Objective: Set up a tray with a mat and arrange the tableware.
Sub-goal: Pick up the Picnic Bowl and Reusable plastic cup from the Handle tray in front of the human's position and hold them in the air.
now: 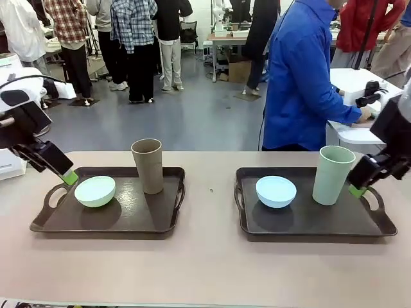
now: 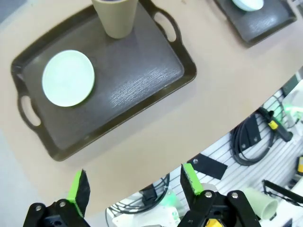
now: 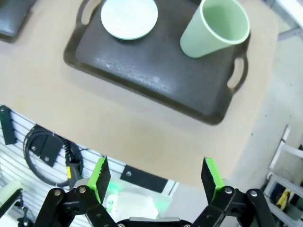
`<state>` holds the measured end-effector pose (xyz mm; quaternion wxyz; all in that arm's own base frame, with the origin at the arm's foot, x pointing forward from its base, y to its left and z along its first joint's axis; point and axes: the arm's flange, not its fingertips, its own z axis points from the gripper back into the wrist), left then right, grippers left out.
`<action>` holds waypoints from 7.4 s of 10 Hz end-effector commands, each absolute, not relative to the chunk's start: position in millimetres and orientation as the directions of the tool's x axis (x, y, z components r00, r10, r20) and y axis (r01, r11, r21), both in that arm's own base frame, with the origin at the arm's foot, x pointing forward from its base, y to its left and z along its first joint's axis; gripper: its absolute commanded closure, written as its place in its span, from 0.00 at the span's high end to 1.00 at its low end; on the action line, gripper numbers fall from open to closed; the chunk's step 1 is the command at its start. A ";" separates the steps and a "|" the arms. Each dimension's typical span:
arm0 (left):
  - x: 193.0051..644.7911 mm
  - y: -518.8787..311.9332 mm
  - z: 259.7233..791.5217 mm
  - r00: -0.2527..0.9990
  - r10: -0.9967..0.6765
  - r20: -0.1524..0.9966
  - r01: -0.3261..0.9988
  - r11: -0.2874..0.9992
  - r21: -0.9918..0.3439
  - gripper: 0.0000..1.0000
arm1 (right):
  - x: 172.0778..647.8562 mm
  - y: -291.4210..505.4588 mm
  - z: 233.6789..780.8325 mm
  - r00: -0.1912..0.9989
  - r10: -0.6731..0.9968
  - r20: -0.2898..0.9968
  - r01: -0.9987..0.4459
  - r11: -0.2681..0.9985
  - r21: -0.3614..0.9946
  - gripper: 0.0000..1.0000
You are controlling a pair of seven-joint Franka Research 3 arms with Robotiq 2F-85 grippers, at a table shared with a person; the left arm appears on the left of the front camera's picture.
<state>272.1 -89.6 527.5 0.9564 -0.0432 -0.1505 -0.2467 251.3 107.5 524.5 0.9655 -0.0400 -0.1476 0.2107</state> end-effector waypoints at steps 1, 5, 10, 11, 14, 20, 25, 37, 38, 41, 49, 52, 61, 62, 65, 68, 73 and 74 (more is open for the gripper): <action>281.5 -94.7 519.8 0.825 -0.475 0.305 0.502 0.865 -0.010 1.00 | 270.4 112.5 513.3 0.858 0.437 0.270 -0.411 0.899 -0.148 1.00; 281.1 -93.7 517.4 0.837 -0.465 0.288 0.488 0.873 -0.009 1.00 | 269.3 113.9 511.9 0.865 0.426 0.266 -0.404 0.905 -0.136 1.00; 319.0 81.2 568.3 0.900 0.002 0.437 0.383 0.478 -0.790 1.00 | 268.7 -70.0 582.6 0.872 -0.099 0.479 -0.244 0.760 0.603 1.00; 316.8 113.2 560.8 0.902 0.082 0.424 0.376 0.333 -0.865 1.00 | 255.8 -118.8 588.6 0.815 -0.268 0.514 -0.277 0.599 0.751 1.00; 279.2 163.9 530.6 0.904 0.245 0.350 0.355 0.024 -0.935 1.00 | 200.6 -196.8 571.5 0.746 -0.527 0.406 -0.347 0.213 0.913 1.00; 254.8 158.0 499.4 0.946 0.251 0.206 0.208 0.019 -0.978 1.00 | 190.4 -187.1 548.9 0.832 -0.480 0.279 -0.237 0.148 0.960 1.00; 254.8 158.0 499.4 0.946 0.251 0.206 0.208 0.019 -0.978 1.00 | 190.4 -187.1 548.9 0.832 -0.480 0.279 -0.237 0.148 0.960 1.00; 254.8 158.0 499.4 0.946 0.251 0.206 0.208 0.019 -0.978 1.00 | 190.4 -187.1 548.9 0.832 -0.480 0.279 -0.237 0.148 0.960 1.00; 254.8 158.0 499.4 0.946 0.251 0.206 0.208 0.019 -0.978 1.00 | 190.4 -187.1 548.9 0.832 -0.480 0.279 -0.237 0.148 0.960 1.00; 254.8 158.0 499.4 0.946 0.251 0.206 0.208 0.019 -0.978 1.00 | 190.4 -187.1 548.9 0.832 -0.480 0.279 -0.237 0.148 0.960 1.00; 254.8 158.0 499.4 0.946 0.251 0.206 0.208 0.019 -0.978 1.00 | 190.4 -187.1 548.9 0.832 -0.480 0.279 -0.237 0.148 0.960 1.00; 254.8 158.0 499.4 0.946 0.251 0.206 0.208 0.019 -0.978 1.00 | 190.4 -187.1 548.9 0.832 -0.480 0.279 -0.237 0.148 0.960 1.00; 254.8 158.0 499.4 0.946 0.251 0.206 0.208 0.019 -0.978 1.00 | 190.4 -187.1 548.9 0.832 -0.480 0.279 -0.237 0.148 0.960 1.00; 254.8 158.0 499.4 0.946 0.251 0.206 0.208 0.019 -0.978 1.00 | 190.4 -187.1 548.9 0.832 -0.480 0.279 -0.237 0.148 0.960 1.00; 254.8 158.0 499.4 0.946 0.251 0.206 0.208 0.019 -0.978 1.00 | 190.4 -187.1 548.9 0.832 -0.480 0.279 -0.237 0.148 0.960 1.00; 254.8 158.0 499.4 0.946 0.251 0.206 0.208 0.019 -0.978 1.00 | 190.4 -187.1 548.9 0.832 -0.480 0.279 -0.237 0.148 0.960 1.00; 254.8 158.0 499.4 0.946 0.251 0.206 0.208 0.019 -0.978 1.00 | 190.4 -187.1 548.9 0.832 -0.480 0.279 -0.237 0.148 0.960 1.00; 253.3 156.8 497.3 0.952 0.244 0.183 0.181 0.033 -0.983 1.00 | 187.0 -186.3 546.2 0.840 -0.476 0.259 -0.206 0.162 0.965 1.00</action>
